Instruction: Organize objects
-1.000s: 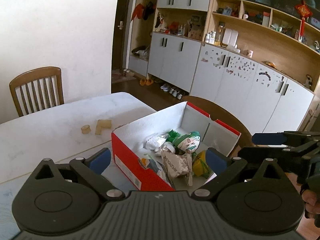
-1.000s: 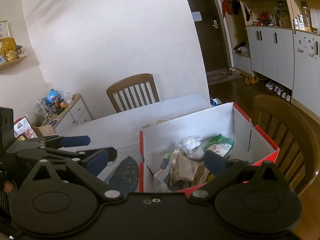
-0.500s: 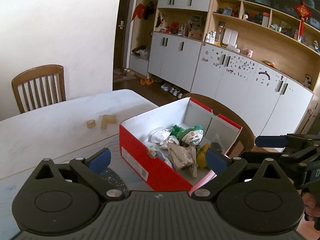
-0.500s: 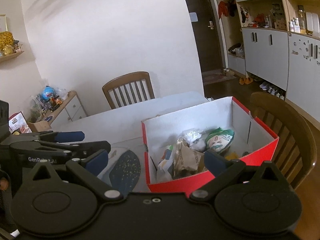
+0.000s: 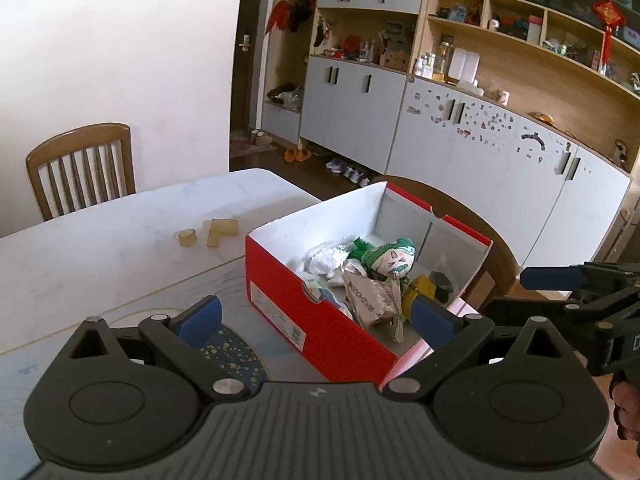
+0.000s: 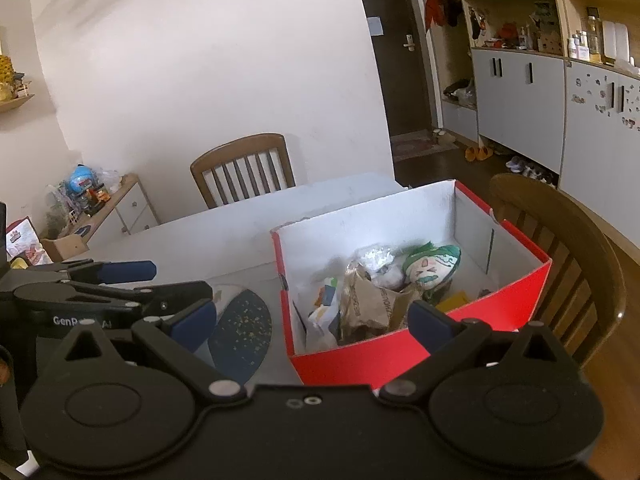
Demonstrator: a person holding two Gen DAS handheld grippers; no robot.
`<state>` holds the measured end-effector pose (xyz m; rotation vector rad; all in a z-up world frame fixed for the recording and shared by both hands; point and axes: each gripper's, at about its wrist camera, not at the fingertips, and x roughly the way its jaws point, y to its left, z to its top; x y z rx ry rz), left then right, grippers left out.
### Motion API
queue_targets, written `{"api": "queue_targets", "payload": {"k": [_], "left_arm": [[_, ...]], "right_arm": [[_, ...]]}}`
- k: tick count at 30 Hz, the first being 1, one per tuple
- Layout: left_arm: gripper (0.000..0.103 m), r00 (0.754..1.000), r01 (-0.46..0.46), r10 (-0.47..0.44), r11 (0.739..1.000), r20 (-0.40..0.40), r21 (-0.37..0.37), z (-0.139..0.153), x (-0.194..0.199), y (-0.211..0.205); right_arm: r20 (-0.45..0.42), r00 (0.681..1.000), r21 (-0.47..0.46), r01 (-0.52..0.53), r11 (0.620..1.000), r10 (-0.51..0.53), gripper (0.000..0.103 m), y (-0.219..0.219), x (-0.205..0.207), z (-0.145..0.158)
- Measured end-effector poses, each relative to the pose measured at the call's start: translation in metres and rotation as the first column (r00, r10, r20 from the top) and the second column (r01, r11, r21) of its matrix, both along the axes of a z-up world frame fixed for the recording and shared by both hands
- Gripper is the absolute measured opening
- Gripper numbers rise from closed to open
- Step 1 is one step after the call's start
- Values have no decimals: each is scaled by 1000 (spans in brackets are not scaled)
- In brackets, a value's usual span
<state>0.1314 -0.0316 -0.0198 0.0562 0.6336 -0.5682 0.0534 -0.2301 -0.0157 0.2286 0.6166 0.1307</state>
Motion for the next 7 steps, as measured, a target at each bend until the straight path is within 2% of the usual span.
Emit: {"api": "queue_targets", "payload": {"k": [7], "left_arm": [[102, 1000, 22, -22, 1000, 12, 4, -1, -2, -2]], "right_arm": [[-14, 1000, 4, 21, 1000, -21, 102, -1, -1, -3]]}}
